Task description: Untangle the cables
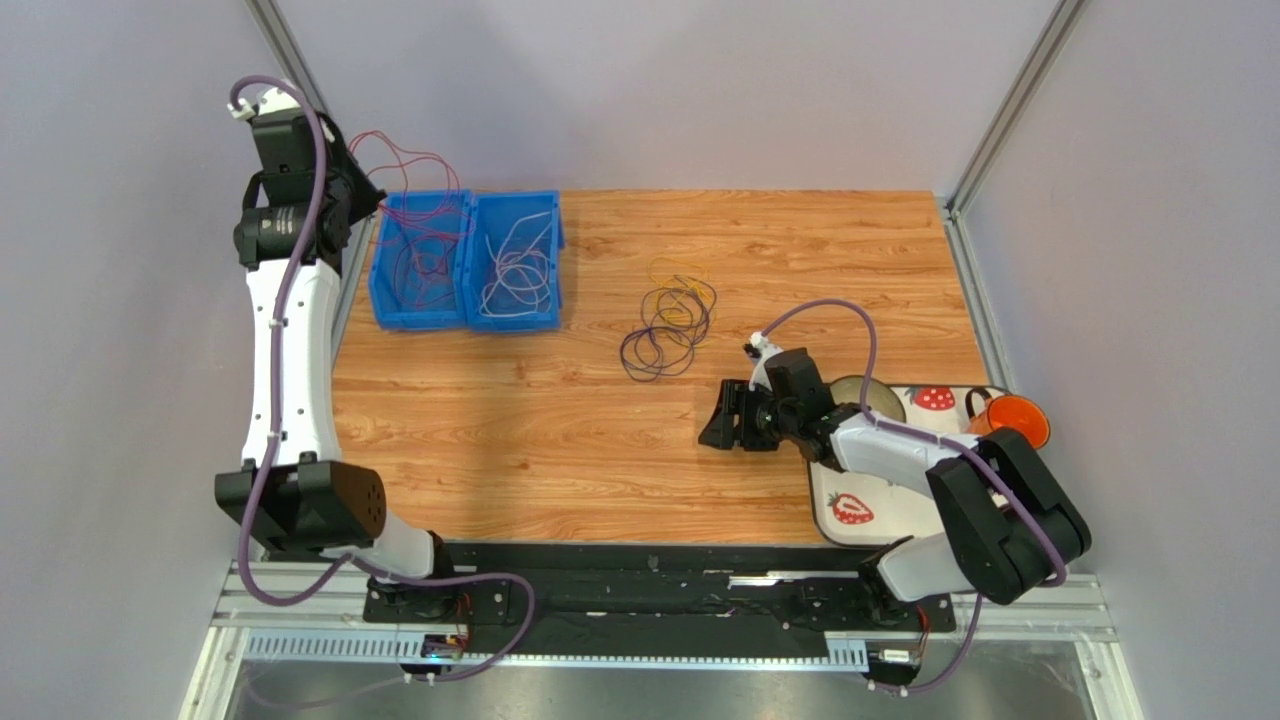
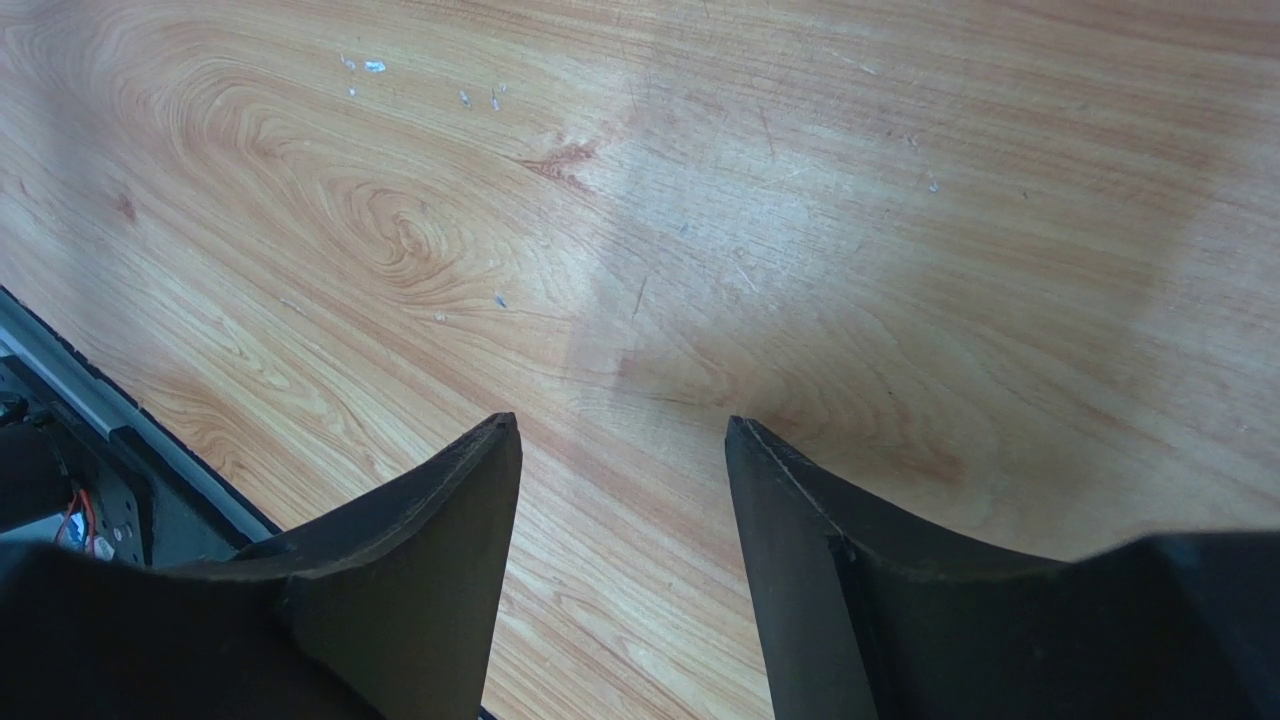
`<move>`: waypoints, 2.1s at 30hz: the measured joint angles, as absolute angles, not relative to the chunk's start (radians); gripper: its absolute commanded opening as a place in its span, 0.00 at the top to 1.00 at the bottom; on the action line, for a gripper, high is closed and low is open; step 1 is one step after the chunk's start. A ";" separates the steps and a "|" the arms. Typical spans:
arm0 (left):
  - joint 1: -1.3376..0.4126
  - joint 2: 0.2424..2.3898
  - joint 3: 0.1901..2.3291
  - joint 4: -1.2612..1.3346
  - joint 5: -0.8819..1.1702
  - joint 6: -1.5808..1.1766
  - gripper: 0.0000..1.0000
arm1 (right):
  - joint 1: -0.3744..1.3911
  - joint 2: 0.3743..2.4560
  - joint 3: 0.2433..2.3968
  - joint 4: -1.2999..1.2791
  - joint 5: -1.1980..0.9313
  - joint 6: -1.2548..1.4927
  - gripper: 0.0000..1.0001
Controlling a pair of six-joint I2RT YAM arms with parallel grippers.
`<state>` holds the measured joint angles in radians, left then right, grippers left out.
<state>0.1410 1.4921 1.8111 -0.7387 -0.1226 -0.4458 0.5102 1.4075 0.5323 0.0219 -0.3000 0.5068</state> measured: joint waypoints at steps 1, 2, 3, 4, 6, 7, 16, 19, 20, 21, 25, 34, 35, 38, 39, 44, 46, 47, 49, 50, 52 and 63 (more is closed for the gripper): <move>0.147 1.512 1.811 -0.731 -0.126 -0.451 1.00 | 0.510 1.409 0.532 0.025 -0.302 0.506 0.40; 0.150 1.533 1.811 -0.724 -0.129 -0.455 1.00 | 0.510 1.411 0.532 0.028 -0.303 0.506 0.40; 0.155 1.555 1.811 -0.714 -0.131 -0.460 1.00 | 0.510 1.413 0.533 0.032 -0.305 0.505 0.40; 0.161 1.577 1.811 -0.705 -0.133 -0.464 1.00 | 0.510 1.415 0.533 0.036 -0.307 0.505 0.40; 0.174 1.630 1.813 -0.692 -0.132 -0.475 1.00 | 0.510 1.420 0.535 0.043 -0.312 0.503 0.40; 0.180 1.649 1.814 -0.690 -0.130 -0.482 1.00 | 0.510 1.422 0.536 0.043 -0.313 0.502 0.40; 0.223 1.770 1.821 -0.678 -0.114 -0.523 1.00 | 0.510 1.439 0.549 0.046 -0.323 0.500 0.40; 0.228 1.771 1.818 -0.661 -0.108 -0.531 1.00 | 0.510 1.443 0.551 0.047 -0.324 0.500 0.40; 0.228 1.771 1.818 -0.654 -0.105 -0.533 1.00 | 0.510 1.444 0.551 0.048 -0.324 0.500 0.40; 0.229 1.771 1.818 -0.651 -0.104 -0.535 1.00 | 0.510 1.444 0.552 0.048 -0.325 0.500 0.40; 0.231 1.772 1.818 -0.641 -0.088 -0.537 0.60 | 0.510 1.446 0.555 0.046 -0.326 0.500 0.40; 0.231 1.770 1.800 -0.599 -0.046 -0.536 0.31 | 0.510 1.450 0.557 0.047 -0.327 0.500 0.40; 0.231 1.769 1.799 -0.600 -0.039 -0.535 0.31 | 0.510 1.450 0.557 0.047 -0.327 0.500 0.40; 0.231 1.755 1.799 -0.603 -0.018 -0.533 0.31 | 0.510 1.450 0.558 0.047 -0.327 0.500 0.40; 0.231 1.746 1.799 -0.603 -0.007 -0.532 0.31 | 0.510 1.450 0.558 0.047 -0.327 0.500 0.40; 0.211 1.676 1.798 -0.608 0.033 -0.521 0.32 | 0.510 1.452 0.559 0.047 -0.327 0.500 0.40; 0.194 1.637 1.791 -0.610 0.043 -0.517 0.34 | 0.510 1.452 0.559 0.047 -0.327 0.500 0.40; 0.177 1.617 1.785 -0.609 0.045 -0.516 0.34 | 0.510 1.452 0.559 0.047 -0.327 0.500 0.40; 0.132 1.579 1.774 -0.616 0.047 -0.507 0.34 | 0.510 1.452 0.559 0.047 -0.327 0.500 0.40; 0.101 1.566 1.773 -0.622 0.041 -0.500 0.34 | 0.510 1.452 0.559 0.047 -0.327 0.500 0.40; 0.025 1.548 1.770 -0.627 0.029 -0.475 0.35 | 0.510 1.452 0.559 0.047 -0.327 0.500 0.40; -0.313 1.520 1.650 -0.678 -0.019 -0.391 0.39 | 0.510 1.452 0.560 0.046 -0.322 0.501 0.40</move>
<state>-0.3134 1.5200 1.6505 -0.6785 -0.0185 -0.3912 0.5102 1.4525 0.5602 0.0460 -0.3222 0.5011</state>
